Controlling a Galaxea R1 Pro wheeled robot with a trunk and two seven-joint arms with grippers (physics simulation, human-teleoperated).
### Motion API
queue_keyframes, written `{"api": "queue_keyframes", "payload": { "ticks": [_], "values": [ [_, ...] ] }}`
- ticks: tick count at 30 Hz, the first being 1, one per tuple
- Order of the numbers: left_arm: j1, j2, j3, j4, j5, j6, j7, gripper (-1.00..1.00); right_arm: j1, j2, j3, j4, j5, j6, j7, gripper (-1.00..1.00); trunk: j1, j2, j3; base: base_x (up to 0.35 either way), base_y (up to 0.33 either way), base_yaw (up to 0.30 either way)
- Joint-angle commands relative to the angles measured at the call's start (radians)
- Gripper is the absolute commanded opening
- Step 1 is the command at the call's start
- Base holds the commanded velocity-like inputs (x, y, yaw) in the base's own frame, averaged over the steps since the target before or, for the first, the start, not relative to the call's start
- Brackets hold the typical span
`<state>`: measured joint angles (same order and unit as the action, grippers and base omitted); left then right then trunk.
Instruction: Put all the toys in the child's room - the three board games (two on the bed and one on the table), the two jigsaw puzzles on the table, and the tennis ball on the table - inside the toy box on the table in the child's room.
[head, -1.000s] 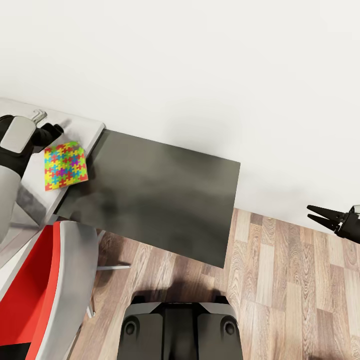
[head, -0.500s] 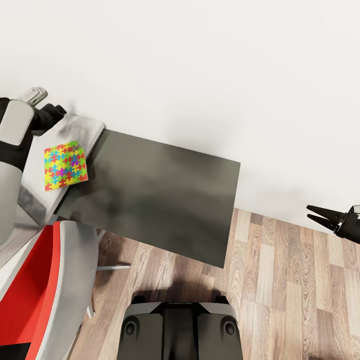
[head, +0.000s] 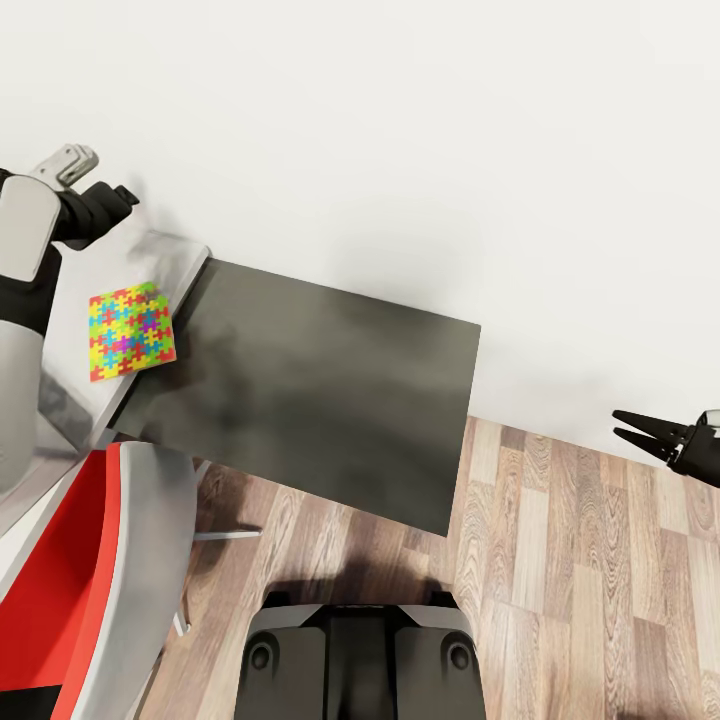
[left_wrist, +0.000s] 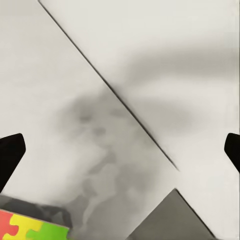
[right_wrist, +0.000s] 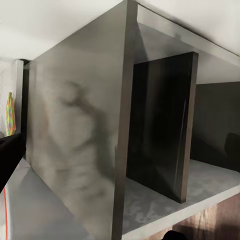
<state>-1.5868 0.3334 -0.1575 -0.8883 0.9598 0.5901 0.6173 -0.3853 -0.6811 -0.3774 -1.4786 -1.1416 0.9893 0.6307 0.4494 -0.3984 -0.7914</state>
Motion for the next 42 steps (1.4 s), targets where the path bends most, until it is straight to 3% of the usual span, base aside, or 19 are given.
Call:
{"api": "queue_keyframes", "payload": {
  "ticks": [1, 5, 6, 7, 8, 9, 12, 15, 19, 24, 25, 28, 30, 36, 42],
  "values": [
    [-0.001, -0.003, -0.004, -0.004, 0.01, 0.001, 0.01, 1.0, -0.002, 0.0, 0.001, 0.0, 0.002, 0.005, 0.004, 1.0, 0.001, -0.002, -0.001, 0.0, 0.0, 0.0],
    [-0.001, -0.017, -0.004, -0.01, 0.01, 0.002, 0.01, 1.0, -0.007, 0.001, 0.017, 0.0, 0.0, 0.005, 0.004, 1.0, 0.001, -0.002, -0.001, 0.0, 0.0, 0.0],
    [-0.001, -0.025, -0.004, -0.013, 0.01, 0.003, 0.01, 1.0, -0.017, 0.003, 0.044, 0.0, -0.006, 0.004, 0.004, 1.0, 0.001, -0.002, -0.001, 0.0, 0.0, 0.0],
    [-0.001, -0.025, -0.004, -0.013, 0.01, 0.003, 0.01, 1.0, -0.017, 0.003, 0.044, 0.0, -0.006, 0.004, 0.004, 1.0, 0.001, -0.002, -0.001, 0.0, 0.0, 0.0],
    [-0.001, -0.03, -0.004, -0.015, 0.01, 0.004, 0.01, 1.0, -0.031, 0.005, 0.085, 0.0, -0.02, 0.003, 0.003, 1.0, 0.001, -0.002, -0.001, 0.0, 0.0, 0.0],
    [-0.001, -0.03, -0.004, -0.015, 0.01, 0.004, 0.01, 1.0, -0.031, 0.005, 0.085, 0.0, -0.02, 0.003, 0.003, 1.0, 0.001, -0.002, -0.001, 0.0, 0.0, 0.0],
    [-0.001, -0.035, -0.003, -0.029, 0.01, 0.013, 0.01, 1.0, -0.058, 0.016, 0.161, 0.0, -0.049, 0.002, -0.003, 1.0, 0.001, -0.002, -0.001, 0.0, 0.0, 0.0],
    [-0.001, -0.038, -0.001, -0.047, 0.01, 0.041, 0.01, 1.0, -0.087, 0.04, 0.226, 0.0, -0.07, 0.002, -0.03, 1.0, 0.001, -0.002, -0.001, 0.0, 0.0, 0.0],
    [-0.001, -0.038, 0.002, -0.062, 0.01, 0.064, 0.01, 1.0, -0.112, 0.09, 0.269, 0.0, -0.085, 0.002, -0.101, 1.0, 0.001, -0.002, -0.001, 0.0, 0.0, 0.0],
    [-0.001, -0.037, 0.005, -0.07, 0.01, 0.075, 0.01, 1.0, -0.15, 0.18, 0.29, 0.001, -0.091, 0.002, -0.174, 1.0, 0.001, -0.002, -0.001, 0.0, 0.0, 0.005],
    [-0.001, -0.037, 0.005, -0.07, 0.01, 0.075, 0.01, 1.0, -0.15, 0.18, 0.29, 0.001, -0.091, 0.002, -0.174, 1.0, 0.001, -0.002, -0.001, 0.0, 0.0, 0.019],
    [-0.001, -0.037, 0.005, -0.072, 0.011, 0.079, 0.01, 1.0, -0.168, 0.236, 0.296, 0.001, -0.092, 0.002, -0.217, 1.0, 0.001, -0.002, -0.001, 0.0, 0.0, 0.086],
    [-0.001, -0.037, 0.005, -0.072, 0.011, 0.08, 0.01, 1.0, -0.175, 0.26, 0.298, 0.001, -0.093, 0.002, -0.243, 1.0, 0.001, -0.002, -0.001, 0.0, 0.0, 0.168],
    [-0.001, -0.037, 0.005, -0.073, 0.024, 0.081, 0.01, 1.0, -0.184, 0.288, 0.301, 0.001, -0.094, 0.002, -0.274, 1.0, 0.001, -0.002, 0.001, 0.0, 0.0, 0.227],
    [-0.001, -0.037, 0.031, -0.073, 0.102, 0.081, 0.01, 1.0, -0.189, 0.299, 0.301, 0.0, -0.096, 0.002, -0.284, 1.0, 0.001, -0.002, 0.002, 0.0, 0.0, 0.271]
  ]
}}
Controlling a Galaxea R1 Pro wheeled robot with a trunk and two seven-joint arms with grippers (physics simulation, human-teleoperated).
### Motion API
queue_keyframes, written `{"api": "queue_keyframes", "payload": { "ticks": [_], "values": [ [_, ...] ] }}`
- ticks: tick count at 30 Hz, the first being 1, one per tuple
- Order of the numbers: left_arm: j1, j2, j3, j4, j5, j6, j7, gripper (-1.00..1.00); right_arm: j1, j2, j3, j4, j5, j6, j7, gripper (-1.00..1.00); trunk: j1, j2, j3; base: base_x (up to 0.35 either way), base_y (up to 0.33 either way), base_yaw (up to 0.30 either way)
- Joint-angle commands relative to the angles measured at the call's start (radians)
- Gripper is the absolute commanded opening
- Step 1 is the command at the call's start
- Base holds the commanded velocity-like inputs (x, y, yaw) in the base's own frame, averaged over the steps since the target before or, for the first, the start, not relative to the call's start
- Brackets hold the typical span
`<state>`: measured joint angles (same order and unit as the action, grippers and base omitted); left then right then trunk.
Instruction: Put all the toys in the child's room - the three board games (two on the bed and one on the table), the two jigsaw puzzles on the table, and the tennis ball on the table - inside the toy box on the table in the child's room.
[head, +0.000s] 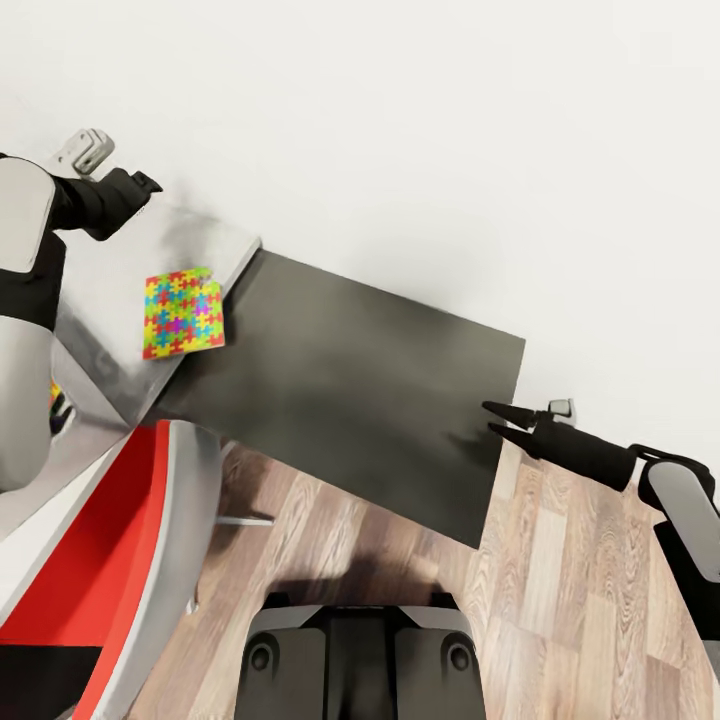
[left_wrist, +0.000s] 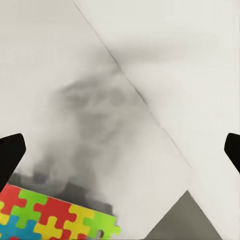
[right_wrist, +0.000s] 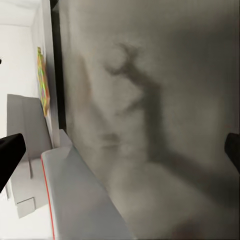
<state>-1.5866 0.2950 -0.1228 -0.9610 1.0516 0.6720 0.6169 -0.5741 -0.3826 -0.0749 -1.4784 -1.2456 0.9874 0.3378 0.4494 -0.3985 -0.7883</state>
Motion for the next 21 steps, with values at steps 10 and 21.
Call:
{"api": "queue_keyframes", "payload": {
  "ticks": [10, 21],
  "values": [
    [-0.001, 0.001, 0.019, -0.001, 0.077, -0.002, 0.01, 1.0, -0.014, 0.002, -0.002, 0.0, 0.009, 0.004, 0.006, 1.0, 0.001, -0.002, -0.001, 0.0, 0.0, 0.287],
    [-0.001, 0.001, 0.017, 0.004, 0.088, -0.002, 0.011, 1.0, -0.024, 0.0, -0.004, 0.0, 0.009, 0.004, 0.006, 1.0, 0.001, -0.002, -0.001, 0.0, 0.0, 0.108]
  ]
}}
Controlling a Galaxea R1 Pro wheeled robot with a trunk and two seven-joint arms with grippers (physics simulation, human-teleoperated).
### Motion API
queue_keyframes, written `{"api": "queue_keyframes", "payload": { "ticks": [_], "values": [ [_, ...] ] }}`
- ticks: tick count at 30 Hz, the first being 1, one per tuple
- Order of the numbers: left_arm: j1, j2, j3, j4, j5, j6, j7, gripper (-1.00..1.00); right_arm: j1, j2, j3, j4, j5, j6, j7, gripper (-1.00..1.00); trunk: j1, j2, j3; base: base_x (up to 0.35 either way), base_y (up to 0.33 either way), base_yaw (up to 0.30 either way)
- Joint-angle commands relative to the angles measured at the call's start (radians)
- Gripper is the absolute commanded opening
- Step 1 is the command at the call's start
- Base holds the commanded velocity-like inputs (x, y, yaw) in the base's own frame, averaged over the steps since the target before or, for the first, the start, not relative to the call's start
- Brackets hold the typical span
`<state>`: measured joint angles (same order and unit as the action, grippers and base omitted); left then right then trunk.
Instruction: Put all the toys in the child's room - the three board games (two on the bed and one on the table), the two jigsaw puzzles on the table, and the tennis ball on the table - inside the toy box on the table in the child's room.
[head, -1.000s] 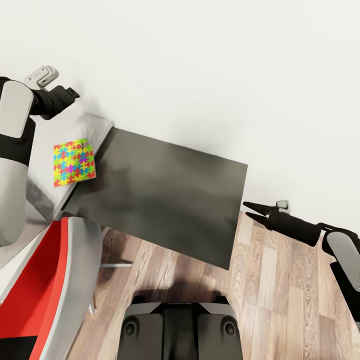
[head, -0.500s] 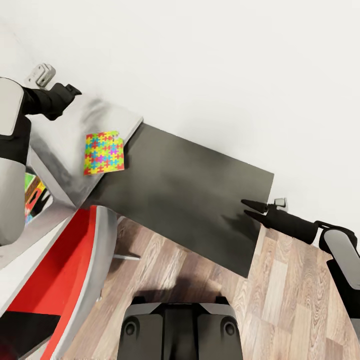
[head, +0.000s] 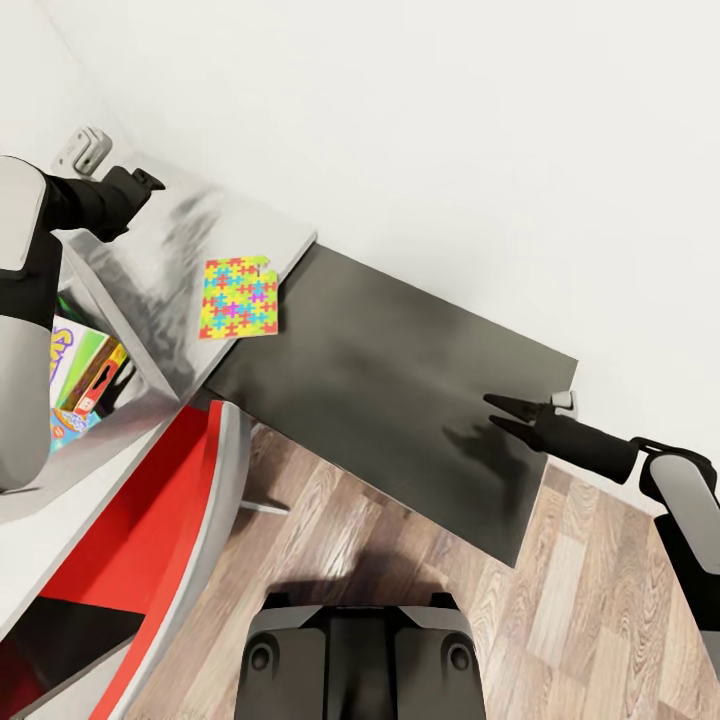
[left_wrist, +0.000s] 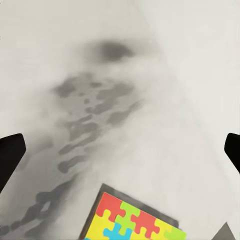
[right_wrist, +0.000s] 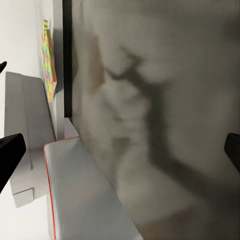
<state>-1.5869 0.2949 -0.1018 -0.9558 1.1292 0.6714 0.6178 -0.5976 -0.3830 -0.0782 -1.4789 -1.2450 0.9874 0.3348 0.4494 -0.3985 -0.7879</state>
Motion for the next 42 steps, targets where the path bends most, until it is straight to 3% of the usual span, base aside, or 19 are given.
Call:
{"api": "queue_keyframes", "payload": {
  "ticks": [1, 16, 21, 34, 37, 42],
  "values": [
    [-0.001, 0.001, -0.004, -0.001, 0.01, -0.001, 0.01, 1.0, -0.001, 0.0, -0.001, 0.0, 0.009, 0.004, 0.009, 1.0, 0.001, -0.002, -0.001, 0.0, 0.0, 0.026],
    [-0.001, -0.015, -0.007, -0.01, 0.03, -0.001, 0.01, 1.0, -0.004, 0.001, -0.002, 0.0, 0.01, 0.004, 0.009, 1.0, 0.001, -0.002, -0.001, 0.0, 0.0, 0.042],
    [-0.001, -0.02, -0.007, -0.03, 0.058, -0.001, 0.01, 1.0, -0.003, 0.0, -0.002, 0.0, 0.01, 0.004, 0.009, 1.0, 0.001, -0.002, -0.001, 0.0, 0.0, 0.211],
    [-0.001, -0.022, -0.007, -0.08, 0.086, 0.0, 0.009, 1.0, -0.003, 0.0, -0.002, 0.0, 0.01, 0.004, 0.009, 1.0, 0.001, -0.002, -0.001, 0.0, 0.0, 0.26],
    [-0.001, -0.022, -0.006, -0.122, 0.141, 0.0, 0.008, 1.0, -0.003, 0.001, -0.002, 0.0, 0.01, 0.004, 0.009, 1.0, 0.001, -0.002, -0.001, 0.0, 0.0, 0.136],
    [-0.001, -0.019, -0.004, -0.194, 0.342, 0.0, 0.006, 1.0, -0.003, 0.001, -0.003, 0.001, 0.011, 0.004, 0.009, 1.0, 0.001, -0.002, -0.001, 0.0, 0.0, 0.058]
  ]
}}
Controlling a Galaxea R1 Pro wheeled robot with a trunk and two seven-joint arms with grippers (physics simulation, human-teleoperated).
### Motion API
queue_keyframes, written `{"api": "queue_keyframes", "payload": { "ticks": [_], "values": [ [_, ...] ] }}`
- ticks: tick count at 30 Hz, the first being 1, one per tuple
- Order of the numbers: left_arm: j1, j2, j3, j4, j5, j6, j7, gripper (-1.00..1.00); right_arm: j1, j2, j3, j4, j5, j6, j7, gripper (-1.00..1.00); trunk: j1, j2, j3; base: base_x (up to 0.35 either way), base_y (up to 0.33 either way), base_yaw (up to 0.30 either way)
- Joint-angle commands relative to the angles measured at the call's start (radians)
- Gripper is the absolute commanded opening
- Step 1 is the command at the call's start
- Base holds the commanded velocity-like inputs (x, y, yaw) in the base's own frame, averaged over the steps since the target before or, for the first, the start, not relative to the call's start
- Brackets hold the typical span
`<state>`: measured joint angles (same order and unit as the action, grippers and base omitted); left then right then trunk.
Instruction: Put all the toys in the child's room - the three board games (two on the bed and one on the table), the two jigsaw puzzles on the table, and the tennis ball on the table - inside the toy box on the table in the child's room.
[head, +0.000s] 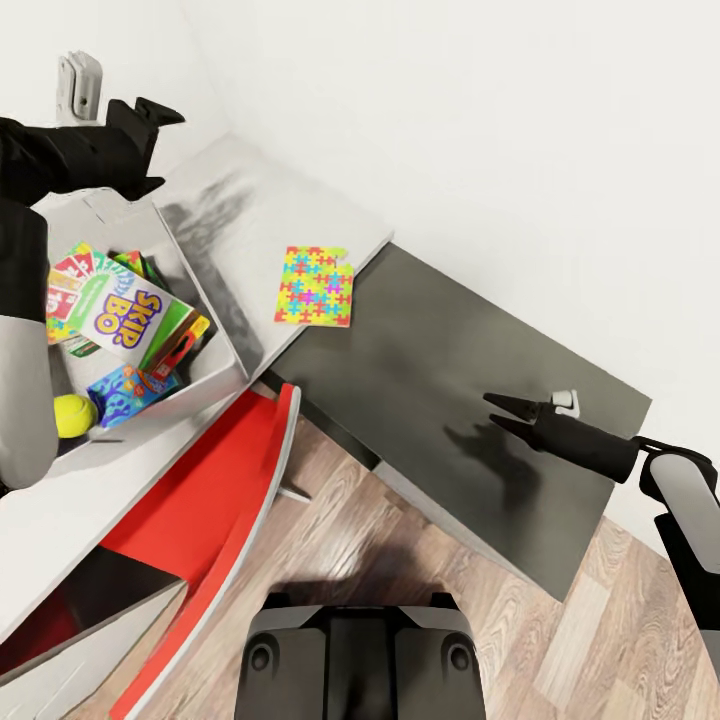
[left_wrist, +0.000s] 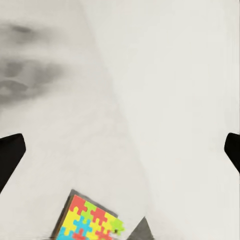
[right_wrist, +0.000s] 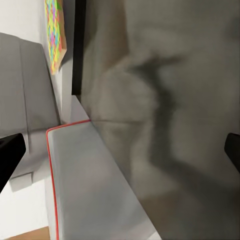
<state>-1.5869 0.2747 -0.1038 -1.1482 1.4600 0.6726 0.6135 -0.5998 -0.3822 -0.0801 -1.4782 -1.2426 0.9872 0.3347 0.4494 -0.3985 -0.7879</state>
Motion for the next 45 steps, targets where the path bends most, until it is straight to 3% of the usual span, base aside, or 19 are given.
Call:
{"api": "queue_keyframes", "payload": {
  "ticks": [1, 2, 3, 7, 12, 19, 29, 32, 39, 45],
  "values": [
    [-0.001, 0.002, -0.001, -0.01, 0.05, -0.002, 0.009, 1.0, -0.001, 0.0, -0.001, 0.0, 0.009, 0.004, 0.009, 1.0, 0.001, -0.001, -0.001, 0.0, 0.0, 0.028],
    [-0.001, 0.004, 0.001, -0.017, 0.083, -0.002, 0.009, 1.0, -0.001, 0.0, -0.001, 0.0, 0.009, 0.004, 0.009, 1.0, 0.001, -0.001, -0.001, 0.0, 0.0, 0.022],
    [-0.001, 0.004, 0.001, -0.017, 0.083, -0.002, 0.009, 1.0, -0.001, 0.0, -0.001, 0.0, 0.009, 0.004, 0.009, 1.0, 0.001, -0.001, -0.001, 0.0, 0.0, 0.022],
    [-0.001, 0.013, 0.019, -0.034, 0.161, -0.002, 0.008, 1.0, -0.001, 0.0, -0.002, 0.001, 0.01, 0.004, 0.009, 1.0, 0.001, -0.001, -0.001, 0.0, 0.0, 0.013],
    [-0.001, 0.018, 0.046, -0.04, 0.197, -0.001, 0.005, 1.0, -0.001, -0.001, -0.003, 0.001, 0.011, 0.003, 0.009, 1.0, 0.001, -0.001, -0.001, 0.0, 0.0, 0.006],
    [-0.001, 0.02, 0.065, -0.056, 0.217, -0.002, 0.005, 1.0, -0.001, -0.001, -0.016, 0.003, 0.014, -0.045, 0.003, 1.0, 0.001, -0.001, -0.001, 0.0, 0.0, 0.002],
    [-0.001, 0.022, 0.073, -0.121, 0.223, -0.002, 0.011, 1.0, -0.002, 0.001, -0.026, 0.012, 0.004, -0.16, -0.086, 1.0, 0.001, -0.001, -0.001, 0.0, 0.0, 0.0],
    [-0.001, 0.023, 0.073, -0.131, 0.224, -0.002, 0.012, 1.0, -0.003, 0.002, -0.027, 0.022, -0.029, -0.18, -0.096, 1.0, 0.001, -0.001, -0.001, 0.0, 0.0, 0.0],
    [-0.001, 0.027, 0.073, -0.166, 0.224, 0.0, 0.013, 1.0, -0.004, 0.003, -0.026, 0.028, -0.157, -0.204, -0.097, 1.0, 0.001, -0.001, -0.001, 0.0, 0.0, 0.0],
    [-0.001, 0.062, 0.075, -0.177, 0.225, 0.002, 0.014, 1.0, -0.005, 0.003, -0.026, 0.022, -0.207, -0.213, -0.093, 1.0, 0.001, -0.001, -0.001, 0.0, 0.0, 0.0]
  ]
}}
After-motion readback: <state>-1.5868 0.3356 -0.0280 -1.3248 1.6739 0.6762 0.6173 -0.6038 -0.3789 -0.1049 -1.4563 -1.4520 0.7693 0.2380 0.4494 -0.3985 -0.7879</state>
